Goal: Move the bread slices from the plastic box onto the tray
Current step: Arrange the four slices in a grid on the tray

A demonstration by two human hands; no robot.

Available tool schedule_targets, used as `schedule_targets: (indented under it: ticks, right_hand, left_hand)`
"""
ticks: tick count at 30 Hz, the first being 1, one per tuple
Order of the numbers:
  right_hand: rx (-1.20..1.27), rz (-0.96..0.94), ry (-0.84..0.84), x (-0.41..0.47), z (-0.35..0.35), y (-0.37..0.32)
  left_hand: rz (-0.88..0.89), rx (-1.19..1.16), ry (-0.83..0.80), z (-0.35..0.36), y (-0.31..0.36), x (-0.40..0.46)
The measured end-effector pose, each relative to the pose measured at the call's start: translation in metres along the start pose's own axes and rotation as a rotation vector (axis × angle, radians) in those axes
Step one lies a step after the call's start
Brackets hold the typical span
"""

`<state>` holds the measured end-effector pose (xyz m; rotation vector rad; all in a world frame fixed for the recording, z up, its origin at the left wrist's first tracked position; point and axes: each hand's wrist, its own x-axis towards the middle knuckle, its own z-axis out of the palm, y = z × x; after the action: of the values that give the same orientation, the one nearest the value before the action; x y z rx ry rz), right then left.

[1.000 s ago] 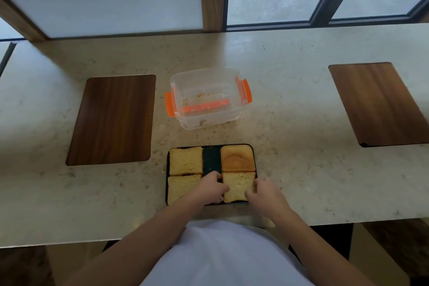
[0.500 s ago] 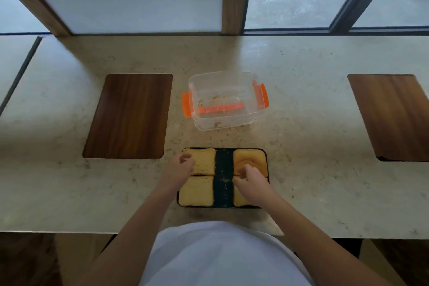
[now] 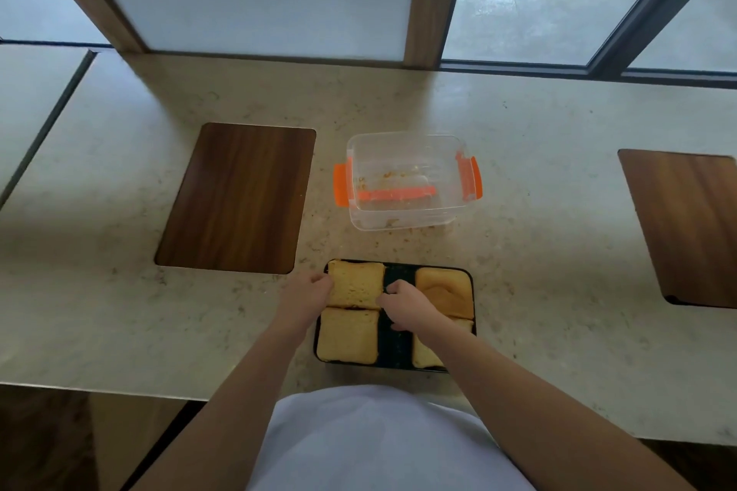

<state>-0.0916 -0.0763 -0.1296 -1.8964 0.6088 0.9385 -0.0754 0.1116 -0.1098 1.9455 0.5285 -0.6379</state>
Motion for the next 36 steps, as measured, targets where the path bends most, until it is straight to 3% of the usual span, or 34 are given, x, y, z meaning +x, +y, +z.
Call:
schedule_targets:
  ticks: [8, 18, 24, 30, 36]
  right_hand:
    - [0.058, 0.007, -0.010, -0.003, 0.006, -0.001]
    - [0.069, 0.000, 0.073, -0.010, -0.014, 0.016]
    - [0.074, -0.007, 0.117, -0.024, -0.011, 0.027]
    - [-0.037, 0.031, -0.126, -0.046, 0.008, 0.038]
    - [-0.081, -0.002, -0.134, -0.048, 0.016, 0.036]
  left_hand:
    - [-0.004, 0.008, 0.023, 0.005, -0.001, 0.006]
    - [-0.036, -0.035, -0.123, 0.022, 0.004, 0.012]
    - [-0.029, -0.007, -0.087, 0.014, -0.011, 0.008]
    - [-0.087, -0.030, -0.048, -0.004, -0.049, -0.014]
    - [-0.114, -0.074, -0.076, -0.007, -0.058, -0.028]
